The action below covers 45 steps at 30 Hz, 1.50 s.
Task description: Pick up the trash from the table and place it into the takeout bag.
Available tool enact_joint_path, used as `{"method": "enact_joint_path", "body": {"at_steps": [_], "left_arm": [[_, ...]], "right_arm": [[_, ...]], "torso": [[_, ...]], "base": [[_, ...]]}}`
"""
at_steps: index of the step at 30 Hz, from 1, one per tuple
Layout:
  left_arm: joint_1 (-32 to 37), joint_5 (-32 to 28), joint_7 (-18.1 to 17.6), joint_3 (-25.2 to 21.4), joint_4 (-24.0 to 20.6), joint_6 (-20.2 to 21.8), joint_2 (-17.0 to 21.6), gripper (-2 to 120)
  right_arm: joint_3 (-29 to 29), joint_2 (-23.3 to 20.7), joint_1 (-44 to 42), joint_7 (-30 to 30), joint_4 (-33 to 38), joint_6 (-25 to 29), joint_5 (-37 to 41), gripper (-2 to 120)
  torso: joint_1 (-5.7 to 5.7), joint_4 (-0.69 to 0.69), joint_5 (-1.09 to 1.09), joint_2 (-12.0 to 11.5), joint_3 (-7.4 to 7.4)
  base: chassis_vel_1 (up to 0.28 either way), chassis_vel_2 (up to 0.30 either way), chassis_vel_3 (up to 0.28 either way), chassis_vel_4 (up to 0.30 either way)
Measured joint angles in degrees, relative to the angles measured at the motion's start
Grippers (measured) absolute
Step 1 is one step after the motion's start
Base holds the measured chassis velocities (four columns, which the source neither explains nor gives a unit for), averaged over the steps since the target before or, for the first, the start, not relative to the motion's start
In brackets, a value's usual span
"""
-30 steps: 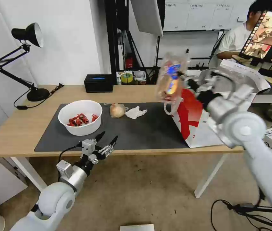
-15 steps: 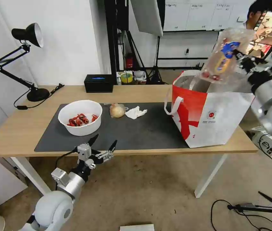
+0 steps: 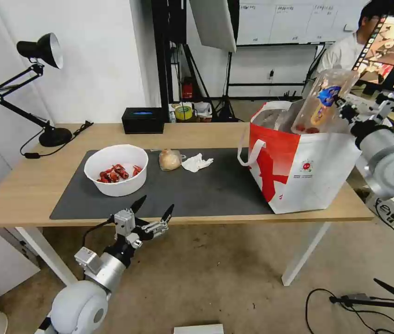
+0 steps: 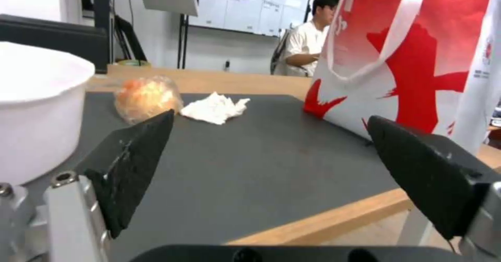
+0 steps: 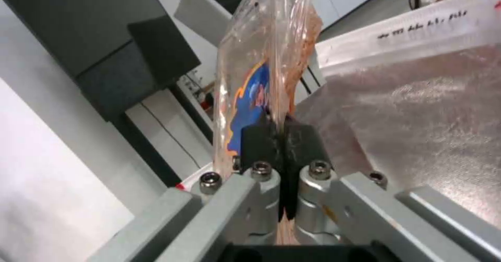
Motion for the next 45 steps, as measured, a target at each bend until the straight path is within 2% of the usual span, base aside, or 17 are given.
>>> {"method": "enact_joint_path", "body": {"at_steps": [14, 15, 16, 18, 19, 22, 23, 26, 30, 32, 33, 36, 37, 40, 45], "left_arm": [[0.7, 0.5, 0.0, 0.5, -0.9, 0.1, -0.2, 100], [0.7, 0.5, 0.0, 0.5, -0.9, 0.2, -0.2, 100], [0.7, 0.5, 0.0, 0.5, -0.9, 0.2, -0.2, 100], [0.8, 0.5, -0.1, 0.5, -1.1, 0.2, -0.1, 100], [0.8, 0.5, -0.1, 0.5, -1.1, 0.2, -0.1, 100], [0.8, 0.5, -0.1, 0.3, -1.8, 0.3, 0.4, 100], [0.8, 0.5, -0.1, 0.3, -1.8, 0.3, 0.4, 100], [0.3, 0.5, -0.1, 0.3, -2.0, 0.4, 0.8, 100], [0.2, 0.5, -0.2, 0.3, -1.9, 0.5, 0.7, 100], [0.3, 0.5, -0.2, 0.3, -1.8, 0.5, 0.4, 100], [0.3, 0.5, -0.2, 0.3, -1.8, 0.5, 0.4, 100], [0.5, 0.5, -0.2, -0.1, -1.8, 0.5, 0.2, 100], [0.5, 0.5, -0.2, -0.1, -1.8, 0.5, 0.2, 100], [0.6, 0.4, -0.2, -0.7, -1.8, 0.5, 0.3, 100], [0.6, 0.3, -0.2, -1.4, -1.9, 0.4, 0.4, 100]], "right_arm": [[1.9, -0.2, -2.5, 0.8, 2.2, -0.5, 3.2, 1], [1.9, -0.2, -2.4, 0.9, 2.2, -0.7, 3.5, 6], [1.9, -0.2, -2.4, 0.9, 2.2, -0.7, 3.5, 6], [2.0, -0.4, -1.9, 1.3, 2.2, -1.3, 4.5, 19], [2.0, -0.4, -1.9, 1.3, 2.2, -1.3, 4.5, 19], [2.0, -0.7, -1.6, 1.7, 2.2, -1.7, 5.3, 32], [2.0, -0.7, -1.6, 1.7, 2.2, -1.7, 5.3, 32], [1.8, -0.8, -1.2, 1.8, 1.9, -1.9, 5.5, 49], [1.7, -0.9, -1.0, 1.7, 1.9, -2.1, 5.6, 59], [1.6, -0.9, -0.8, 1.2, 1.8, -2.7, 5.7, 69], [1.6, -0.9, -0.8, 1.2, 1.8, -2.7, 5.7, 69], [1.4, -1.0, -0.8, 0.3, 2.9, -3.1, 5.9, 86], [1.4, -1.0, -0.8, 0.3, 2.9, -3.1, 5.9, 86], [1.4, -1.4, -0.9, -1.1, 5.4, -3.2, 7.0, 98], [1.4, -2.7, -1.1, -3.5, 9.1, -3.2, 8.4, 100]], "torso": [[0.0, 0.0, 0.0, 0.0, 0.0], [0.0, 0.0, 0.0, 0.0, -0.01], [0.0, 0.0, 0.0, 0.0, -0.01], [0.0, 0.0, 0.0, 0.0, -0.01], [0.0, 0.0, 0.0, 0.0, -0.01], [0.0, 0.0, 0.0, 0.0, -0.01], [0.0, 0.0, 0.0, 0.0, -0.01], [0.0, -0.01, 0.0, 0.0, 0.0], [0.0, 0.0, 0.0, 0.0, 0.0], [0.0, 0.0, 0.0, 0.0, 0.0], [0.0, 0.0, 0.0, 0.0, 0.0], [0.0, 0.0, 0.0, 0.0, 0.0], [0.0, 0.0, 0.0, 0.0, 0.0], [0.0, 0.0, 0.0, 0.0, 0.0], [0.0, 0.0, 0.0, 0.0, -0.01]], "base": [[0.0, 0.0, 0.0, 0.0], [0.0, 0.0, 0.0, 0.0], [0.0, 0.0, 0.0, 0.0], [0.0, 0.0, 0.0, 0.0], [0.0, 0.0, 0.0, 0.0], [0.0, 0.0, 0.0, 0.0], [0.0, 0.0, 0.0, 0.0], [0.0, 0.0, 0.0, 0.0], [0.0, 0.0, 0.0, 0.0], [0.0, 0.0, 0.0, 0.0], [0.0, 0.0, 0.0, 0.0], [0.0, 0.0, 0.0, 0.0], [0.0, 0.0, 0.0, 0.0], [0.0, 0.0, 0.0, 0.0], [0.0, 0.0, 0.0, 0.0]]}}
